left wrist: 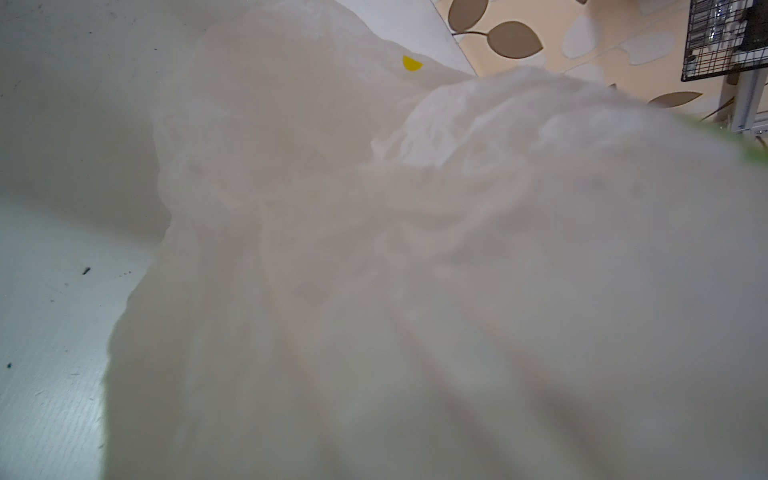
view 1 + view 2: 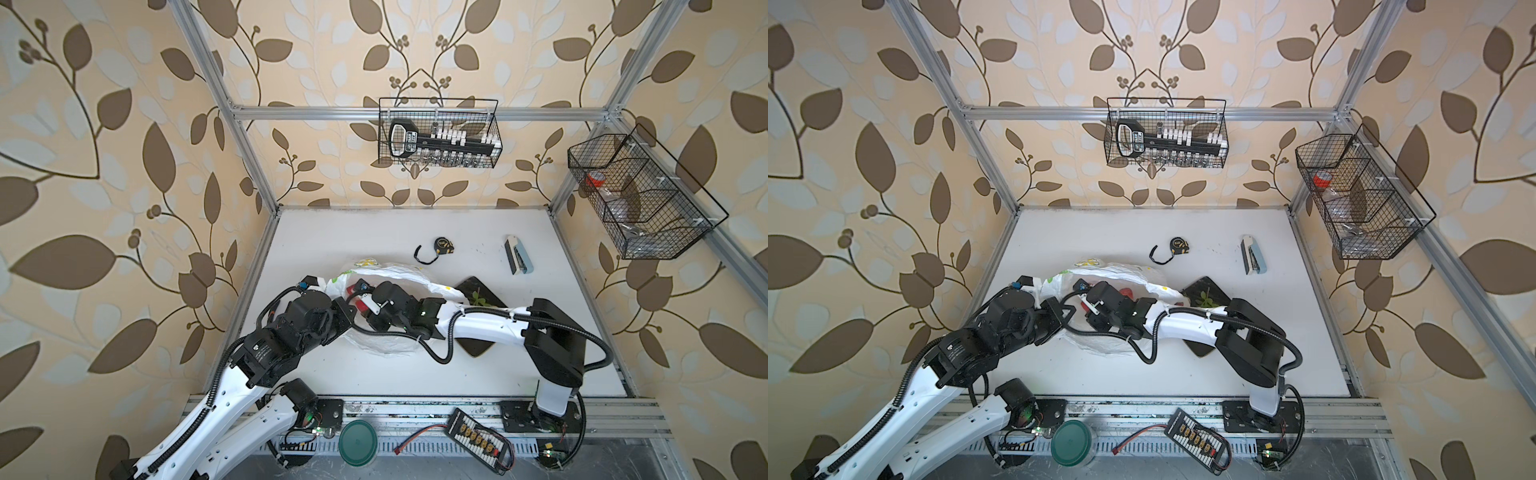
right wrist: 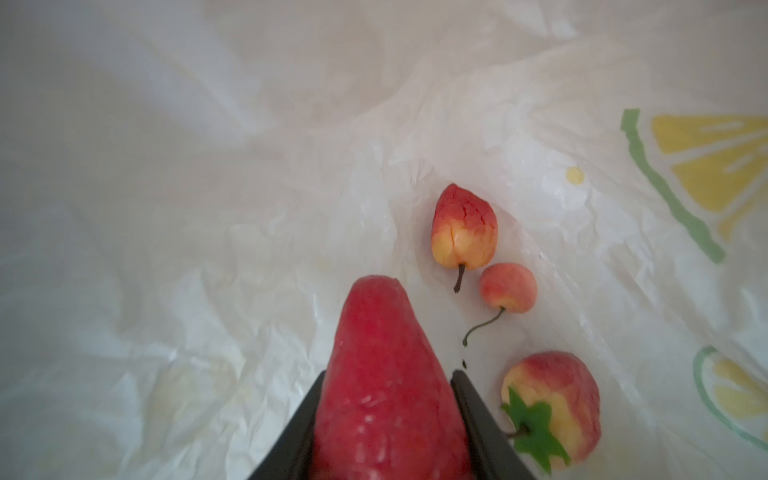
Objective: Take the fake fruits out of the plastic bag
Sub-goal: 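Grasp the long red fake pear in the bag with the right gripper, then lift the red pear out and release it onto the black tray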
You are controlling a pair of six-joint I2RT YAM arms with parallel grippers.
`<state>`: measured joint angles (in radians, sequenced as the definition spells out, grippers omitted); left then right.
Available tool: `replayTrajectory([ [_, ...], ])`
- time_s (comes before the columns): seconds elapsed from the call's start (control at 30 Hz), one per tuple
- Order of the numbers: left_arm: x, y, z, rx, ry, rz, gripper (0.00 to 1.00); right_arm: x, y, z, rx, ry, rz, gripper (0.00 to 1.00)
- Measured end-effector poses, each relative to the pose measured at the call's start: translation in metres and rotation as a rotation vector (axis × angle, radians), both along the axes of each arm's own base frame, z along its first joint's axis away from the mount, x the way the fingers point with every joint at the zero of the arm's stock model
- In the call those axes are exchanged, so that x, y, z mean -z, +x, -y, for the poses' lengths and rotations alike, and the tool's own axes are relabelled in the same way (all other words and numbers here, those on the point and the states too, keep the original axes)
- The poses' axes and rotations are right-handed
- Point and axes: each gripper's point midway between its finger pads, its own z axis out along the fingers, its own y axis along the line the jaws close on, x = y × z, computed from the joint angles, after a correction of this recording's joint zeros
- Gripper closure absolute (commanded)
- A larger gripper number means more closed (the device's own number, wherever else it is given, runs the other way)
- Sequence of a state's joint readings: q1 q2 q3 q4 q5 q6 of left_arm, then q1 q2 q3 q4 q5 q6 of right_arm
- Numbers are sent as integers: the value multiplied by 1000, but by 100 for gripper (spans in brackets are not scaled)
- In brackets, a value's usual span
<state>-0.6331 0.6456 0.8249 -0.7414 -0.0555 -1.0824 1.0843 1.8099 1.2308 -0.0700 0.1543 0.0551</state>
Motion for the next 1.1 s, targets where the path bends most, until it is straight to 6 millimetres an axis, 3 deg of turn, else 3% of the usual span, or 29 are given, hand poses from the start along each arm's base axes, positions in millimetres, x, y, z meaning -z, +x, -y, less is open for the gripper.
replayTrajectory([
  [0.2,0,3,2,-2,-2,-1,100,-22,-42,21,-84,20,-38,69],
  [0.43,1,3,2,-4,-1,-6,100,-79,-85,47,-192,138,-48,68],
  [0.63,2,4,3,-7,-3,-12,100,-134,-101,77,-184,231,-10,68],
  [0.73,2,4,3,-11,-6,-15,100,-161,-90,99,-96,271,18,68],
  [0.8,3,4,3,-11,-6,-16,100,-179,-70,120,-1,304,41,68],
  [0.9,3,4,3,-12,-7,-16,100,-199,-29,170,209,346,88,68],
  [1.0,3,4,3,-12,-7,-17,100,-203,6,225,424,358,104,67],
  [1.1,3,4,3,-12,-7,-17,100,-186,34,284,652,361,84,67],
])
